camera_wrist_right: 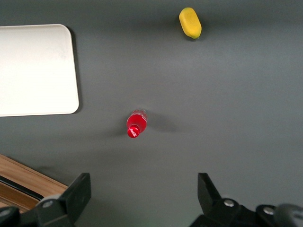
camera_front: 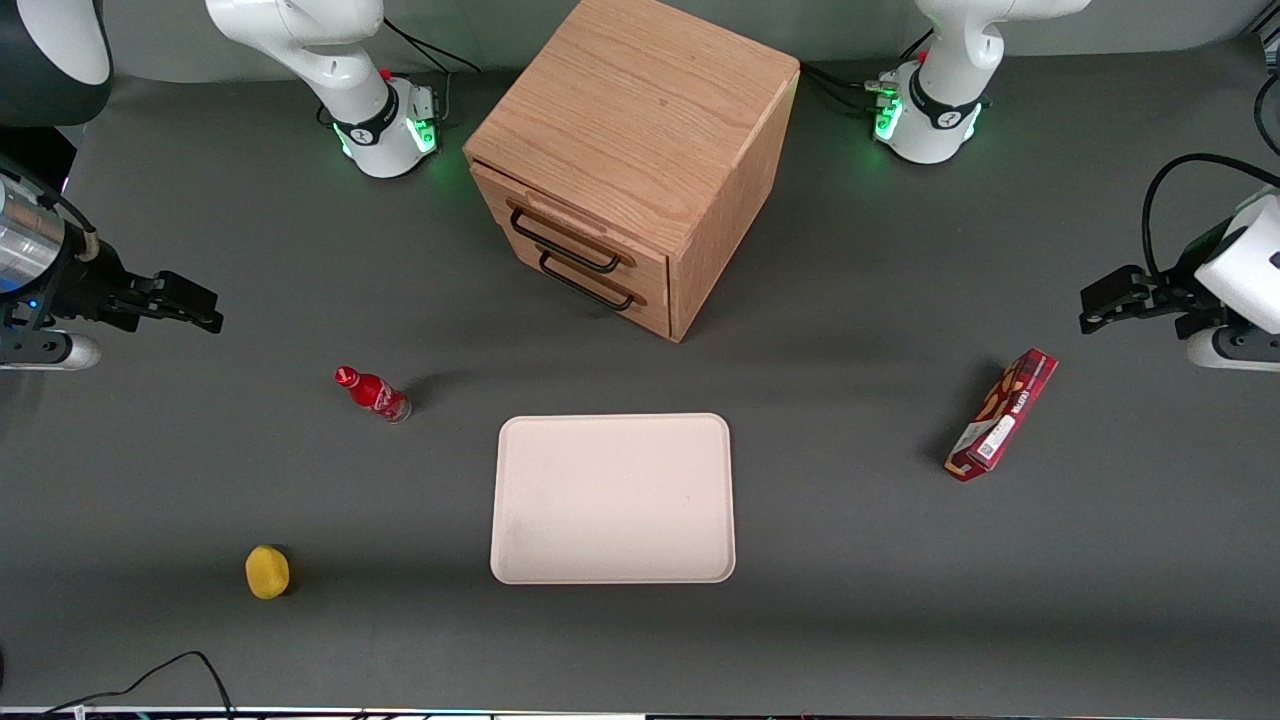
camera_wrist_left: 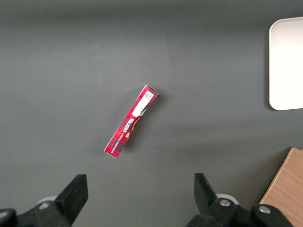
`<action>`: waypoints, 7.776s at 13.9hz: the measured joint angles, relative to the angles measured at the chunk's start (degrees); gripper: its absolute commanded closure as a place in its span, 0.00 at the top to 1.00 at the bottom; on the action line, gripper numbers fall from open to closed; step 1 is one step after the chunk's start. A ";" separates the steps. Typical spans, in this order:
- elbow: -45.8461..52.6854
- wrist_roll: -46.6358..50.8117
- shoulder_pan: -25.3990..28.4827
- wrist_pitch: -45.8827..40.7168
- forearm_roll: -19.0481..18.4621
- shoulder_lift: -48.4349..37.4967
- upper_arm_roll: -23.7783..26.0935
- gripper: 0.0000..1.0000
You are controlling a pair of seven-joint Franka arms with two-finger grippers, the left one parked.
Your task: Open upper drawer
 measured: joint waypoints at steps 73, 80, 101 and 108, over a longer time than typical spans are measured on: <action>-18.78 -34.81 0.54 25.06 19.68 13.72 24.41 1.00; -13.38 -42.09 0.34 21.30 19.32 16.56 18.62 1.00; 6.77 -50.48 0.35 15.50 9.23 28.24 14.55 1.00; 16.13 -45.69 0.53 4.13 9.13 26.56 14.46 1.00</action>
